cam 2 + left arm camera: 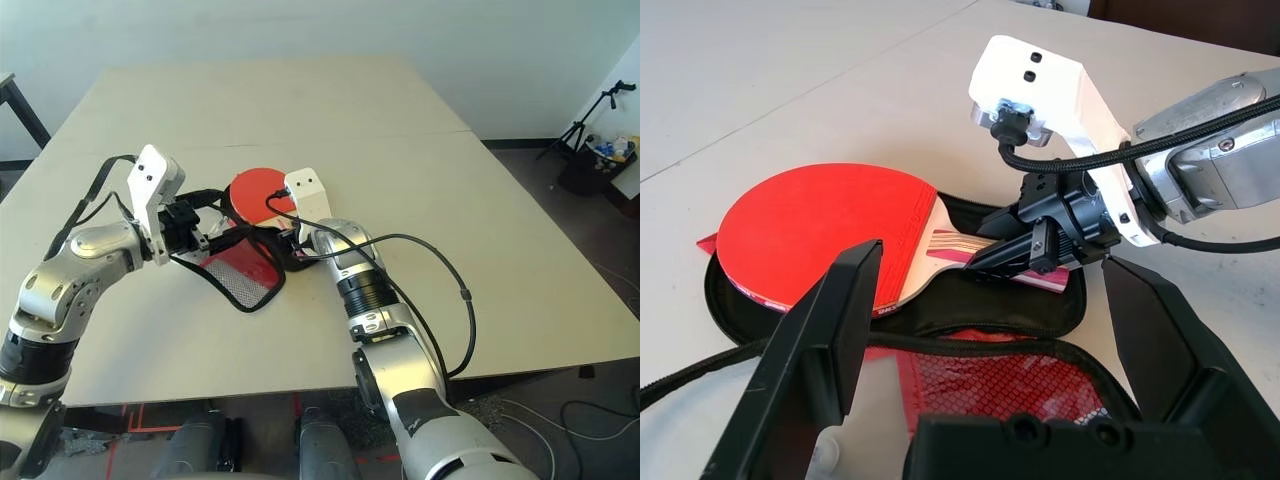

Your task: Store the ping-pong paddle in its case and zip it.

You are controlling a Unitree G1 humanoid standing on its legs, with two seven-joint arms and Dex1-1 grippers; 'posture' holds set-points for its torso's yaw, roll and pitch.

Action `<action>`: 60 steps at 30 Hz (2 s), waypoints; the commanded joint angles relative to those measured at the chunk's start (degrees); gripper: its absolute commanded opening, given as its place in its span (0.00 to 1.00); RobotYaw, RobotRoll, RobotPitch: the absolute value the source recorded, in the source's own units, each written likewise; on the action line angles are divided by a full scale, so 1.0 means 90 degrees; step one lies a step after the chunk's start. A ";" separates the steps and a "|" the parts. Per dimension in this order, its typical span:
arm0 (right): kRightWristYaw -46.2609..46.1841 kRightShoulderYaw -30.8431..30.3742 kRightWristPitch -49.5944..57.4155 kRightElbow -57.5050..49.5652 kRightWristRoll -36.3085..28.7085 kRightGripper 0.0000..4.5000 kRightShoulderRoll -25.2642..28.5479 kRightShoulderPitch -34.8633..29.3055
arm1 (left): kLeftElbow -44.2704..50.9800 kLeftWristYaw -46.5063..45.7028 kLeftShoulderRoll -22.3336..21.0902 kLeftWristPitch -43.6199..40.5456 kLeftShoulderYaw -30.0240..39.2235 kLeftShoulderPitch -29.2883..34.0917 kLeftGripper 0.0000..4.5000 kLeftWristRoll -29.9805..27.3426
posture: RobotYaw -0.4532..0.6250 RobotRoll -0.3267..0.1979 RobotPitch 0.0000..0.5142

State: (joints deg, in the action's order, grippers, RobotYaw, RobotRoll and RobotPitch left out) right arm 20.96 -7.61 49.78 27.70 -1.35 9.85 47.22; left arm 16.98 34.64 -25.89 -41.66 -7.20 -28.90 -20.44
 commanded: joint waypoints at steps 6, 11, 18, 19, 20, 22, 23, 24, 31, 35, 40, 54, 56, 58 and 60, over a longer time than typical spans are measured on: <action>0.0282 -0.0175 -0.0016 0.0002 0.0076 0.33 0.0179 -0.0033 | 0.0094 -0.0017 0.0025 -0.0061 -0.0039 0.0029 1.00 0.0015 | 0.48 0.62 0.09; 0.0366 -0.0158 0.0059 -0.0054 0.0073 0.65 0.0310 0.0017 | 0.0039 0.0015 0.0024 -0.0055 -0.0048 -0.0033 1.00 0.0019 | 0.47 0.62 0.09; 0.0577 -0.0003 0.0538 -0.0772 -0.0146 0.99 0.0577 -0.0121 | 0.0068 0.0031 -0.0012 -0.0056 -0.0025 -0.0085 1.00 0.0027 | 0.48 0.62 0.09; 0.0661 -0.0010 0.0596 -0.0962 -0.0189 0.99 0.0657 -0.0192 | 0.0086 0.0016 -0.0026 -0.0058 0.0008 -0.0103 1.00 0.0028 | 0.48 0.62 0.09; 0.0811 -0.0017 0.0661 -0.1207 -0.0267 0.99 0.0767 -0.0294 | 0.0109 0.0009 -0.0061 -0.0079 0.0065 -0.0141 1.00 0.0015 | 0.48 0.62 0.09; 0.1138 0.0009 0.0810 -0.1653 -0.0470 0.99 0.0980 -0.0491 | 0.0176 0.0028 -0.0216 -0.0131 0.0208 -0.0232 1.00 -0.0004 | 0.48 0.62 0.09; 0.1306 0.0010 0.0838 -0.1826 -0.0562 0.99 0.1108 -0.0579 | 0.0221 0.0067 -0.0359 -0.0154 0.0257 -0.0292 1.00 0.0019 | 0.48 0.62 0.09; 0.1481 0.0007 0.0773 -0.1980 -0.0641 0.99 0.1254 -0.0664 | 0.0274 0.0114 -0.0512 -0.0196 0.0318 -0.0369 1.00 0.0013 | 0.48 0.62 0.09; 0.2300 0.0111 -0.0082 -0.1915 -0.0856 0.99 0.2115 -0.0825 | 0.0247 0.0615 -0.1793 -0.0346 0.1131 -0.0316 1.00 -0.0189 | 0.47 0.62 0.11; 0.2441 0.0268 -0.0747 -0.1490 -0.0862 0.99 0.2246 -0.0750 | -0.0320 0.0871 -0.2591 0.0240 0.1350 0.0378 1.00 0.0269 | 0.48 0.62 0.11; 0.2485 0.0571 -0.1194 -0.1038 -0.1036 0.99 0.2109 -0.0678 | -0.0843 0.0957 -0.2719 0.0848 0.1387 0.1092 1.00 0.0490 | 0.49 0.62 0.12; 0.1711 0.1651 -0.2807 -0.0105 -0.1280 0.99 0.1680 -0.0315 | -0.1091 0.1147 -0.2000 0.1478 0.0309 0.1378 1.00 0.1099 | 0.47 0.62 0.10; 0.1545 0.1818 -0.2914 0.0120 -0.1324 0.99 0.1676 -0.0177 | -0.0826 0.1198 -0.1683 0.1331 0.0298 0.1187 1.00 0.0881 | 0.46 0.62 0.09; 0.1455 0.1923 -0.3037 0.0342 -0.1340 0.99 0.1707 -0.0093 | -0.0564 0.1247 -0.1421 0.1103 0.0243 0.0918 1.00 0.0692 | 0.45 0.62 0.08; 0.1358 0.2037 -0.3112 0.0555 -0.1358 0.99 0.1724 -0.0039 | -0.0411 0.1167 -0.1062 0.0875 0.0224 0.0577 1.00 0.0480 | 0.44 0.62 0.07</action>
State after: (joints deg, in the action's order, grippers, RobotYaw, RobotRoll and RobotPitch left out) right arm 34.04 9.80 22.44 30.27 -13.00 25.29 46.77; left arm 11.66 45.44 -36.87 -31.83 -4.73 -22.17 -14.32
